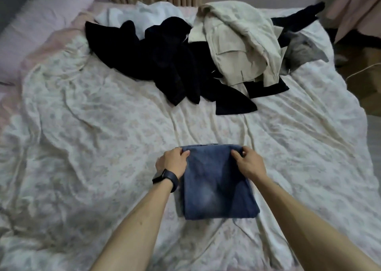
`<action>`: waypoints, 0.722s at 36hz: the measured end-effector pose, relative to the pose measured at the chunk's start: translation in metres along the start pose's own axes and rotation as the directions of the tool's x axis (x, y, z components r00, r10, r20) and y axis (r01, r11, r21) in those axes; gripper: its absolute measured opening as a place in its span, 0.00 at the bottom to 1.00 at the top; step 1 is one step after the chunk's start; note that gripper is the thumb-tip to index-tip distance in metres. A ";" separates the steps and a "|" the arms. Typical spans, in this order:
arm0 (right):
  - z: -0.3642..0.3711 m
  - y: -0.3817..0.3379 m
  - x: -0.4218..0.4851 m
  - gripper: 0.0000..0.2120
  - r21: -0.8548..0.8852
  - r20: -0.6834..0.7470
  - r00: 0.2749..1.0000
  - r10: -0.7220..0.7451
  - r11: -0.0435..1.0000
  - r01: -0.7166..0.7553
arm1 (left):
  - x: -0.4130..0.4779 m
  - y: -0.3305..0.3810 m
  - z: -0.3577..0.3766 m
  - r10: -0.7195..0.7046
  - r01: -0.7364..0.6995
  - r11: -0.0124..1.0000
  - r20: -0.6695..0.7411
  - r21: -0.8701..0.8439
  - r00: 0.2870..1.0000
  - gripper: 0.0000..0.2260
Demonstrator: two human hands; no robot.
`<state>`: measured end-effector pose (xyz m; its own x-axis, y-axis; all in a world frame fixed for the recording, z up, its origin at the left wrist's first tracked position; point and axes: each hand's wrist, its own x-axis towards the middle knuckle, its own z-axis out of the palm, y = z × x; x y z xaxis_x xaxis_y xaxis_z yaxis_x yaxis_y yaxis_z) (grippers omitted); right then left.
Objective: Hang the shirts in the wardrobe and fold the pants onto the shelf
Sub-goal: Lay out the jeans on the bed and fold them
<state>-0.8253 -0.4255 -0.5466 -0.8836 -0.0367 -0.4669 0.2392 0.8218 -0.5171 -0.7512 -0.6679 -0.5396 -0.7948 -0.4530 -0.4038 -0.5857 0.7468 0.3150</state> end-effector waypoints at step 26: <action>0.109 0.031 -0.001 0.28 -0.432 -0.062 0.865 -0.499 0.794 0.427 | -0.002 0.002 0.107 0.477 -0.442 0.862 -0.104 0.247 0.873 0.29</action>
<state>-0.7729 -0.4617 -0.6400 -0.9082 -0.4062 -0.1013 -0.3614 0.8829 -0.2999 -0.7338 -0.6128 -0.6301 -0.9895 -0.0899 -0.1130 -0.1148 0.9646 0.2375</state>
